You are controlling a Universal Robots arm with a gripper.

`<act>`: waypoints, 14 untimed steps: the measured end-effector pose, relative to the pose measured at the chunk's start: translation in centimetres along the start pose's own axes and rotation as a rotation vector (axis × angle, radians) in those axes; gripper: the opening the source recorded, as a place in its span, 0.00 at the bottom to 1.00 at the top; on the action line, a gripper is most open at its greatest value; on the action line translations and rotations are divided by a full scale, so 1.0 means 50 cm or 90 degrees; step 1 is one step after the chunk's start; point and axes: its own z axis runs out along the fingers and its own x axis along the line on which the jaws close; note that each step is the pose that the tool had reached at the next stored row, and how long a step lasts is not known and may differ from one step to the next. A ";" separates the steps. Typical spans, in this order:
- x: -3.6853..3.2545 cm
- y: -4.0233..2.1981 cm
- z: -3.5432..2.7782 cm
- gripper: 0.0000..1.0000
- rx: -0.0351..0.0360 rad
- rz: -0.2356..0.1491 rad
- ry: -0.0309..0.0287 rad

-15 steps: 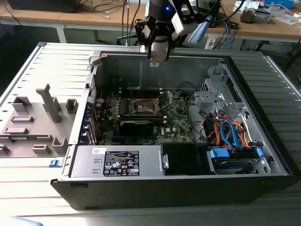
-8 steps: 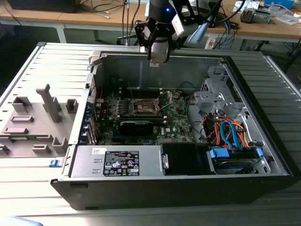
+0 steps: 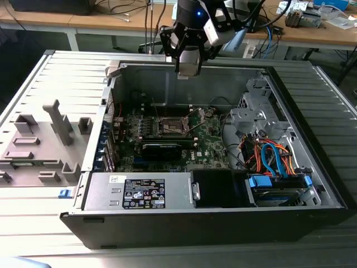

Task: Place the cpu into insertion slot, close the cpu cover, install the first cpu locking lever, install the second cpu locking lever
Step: 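Place the cpu into insertion slot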

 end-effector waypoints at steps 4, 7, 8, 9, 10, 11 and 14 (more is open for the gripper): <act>0.000 -0.001 0.001 0.55 0.0000 0.000 0.0000; 0.000 -0.002 0.001 0.55 0.0000 0.000 0.0000; 0.000 -0.003 0.002 0.55 0.0000 0.000 0.0000; 0.000 -0.003 0.002 0.55 0.0000 0.000 0.0000; 0.000 -0.003 0.002 0.55 0.0000 0.000 0.0000; 0.000 -0.004 0.002 0.55 0.0000 0.000 0.0000; 0.000 -0.004 0.003 0.55 0.0000 0.000 0.0000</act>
